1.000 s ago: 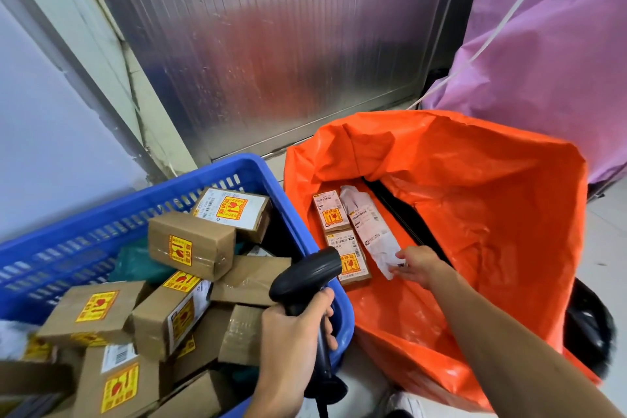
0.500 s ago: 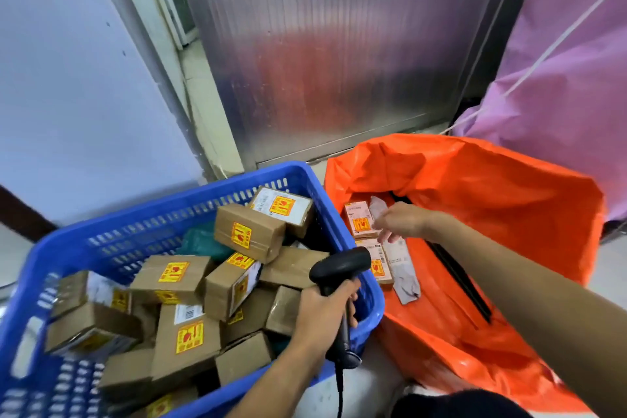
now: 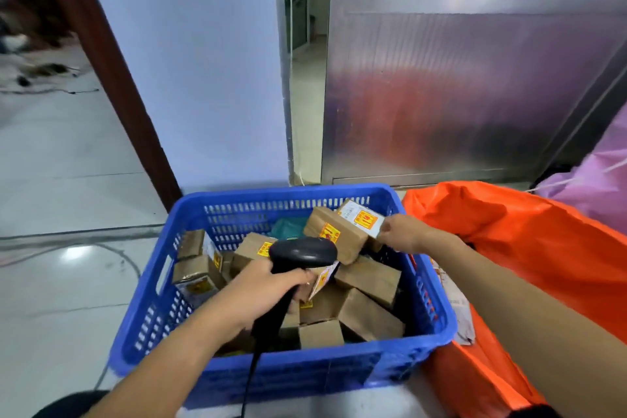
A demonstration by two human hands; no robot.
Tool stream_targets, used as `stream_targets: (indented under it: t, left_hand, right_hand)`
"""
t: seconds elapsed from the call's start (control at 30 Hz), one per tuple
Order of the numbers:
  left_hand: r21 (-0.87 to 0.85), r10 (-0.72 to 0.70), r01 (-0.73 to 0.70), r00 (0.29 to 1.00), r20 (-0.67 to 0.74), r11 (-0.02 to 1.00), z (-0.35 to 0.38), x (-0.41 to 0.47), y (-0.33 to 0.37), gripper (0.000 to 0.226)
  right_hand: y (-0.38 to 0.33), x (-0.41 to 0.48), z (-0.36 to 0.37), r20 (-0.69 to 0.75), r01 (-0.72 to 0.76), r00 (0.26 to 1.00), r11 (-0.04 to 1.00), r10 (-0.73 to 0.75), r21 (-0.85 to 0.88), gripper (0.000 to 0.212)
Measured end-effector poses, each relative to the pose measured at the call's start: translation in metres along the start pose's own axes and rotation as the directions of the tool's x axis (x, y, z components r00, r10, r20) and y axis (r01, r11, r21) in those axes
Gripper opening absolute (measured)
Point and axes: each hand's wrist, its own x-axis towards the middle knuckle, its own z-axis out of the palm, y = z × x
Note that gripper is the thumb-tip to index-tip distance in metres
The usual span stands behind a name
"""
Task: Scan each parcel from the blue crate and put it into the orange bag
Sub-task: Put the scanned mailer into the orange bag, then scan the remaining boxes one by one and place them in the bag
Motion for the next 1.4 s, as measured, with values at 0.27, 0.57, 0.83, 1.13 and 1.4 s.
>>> stream_targets:
  t: [0.27,0.57,0.83,1.13,1.4]
  left_hand:
    - [-0.078,0.068,-0.074,0.995,-0.077,0.994,-0.055,-0.007,0.027,0.02]
    - [-0.153,0.125,-0.157,0.972,-0.197,0.976,-0.079,0.004,0.023,0.026]
    - [-0.168,0.144,-0.177,0.97,-0.194,0.97,-0.079,-0.004,0.028,0.028]
    - [-0.254,0.138,-0.263,0.896,-0.423,0.931,-0.094,-0.005,0.026,0.018]
    - [-0.247,0.127,-0.245,0.902,-0.412,0.937,-0.094,-0.008,0.019,0.017]
  right_hand:
    - [-0.057,0.024,0.062,-0.074,0.173,0.982,0.984,-0.176,-0.041,0.05]
    - [-0.086,0.034,0.097,0.153,0.437,0.898,0.8,-0.412,-0.412,0.09]
    - [-0.092,0.034,0.114,0.153,0.505,0.823,0.579,-0.547,-0.64,0.081]
    - [-0.074,-0.002,0.074,-0.178,0.324,0.915,0.923,-0.361,-0.207,0.056]
    - [-0.07,-0.054,0.02,-0.363,0.276,0.911,0.943,-0.195,0.185,0.05]
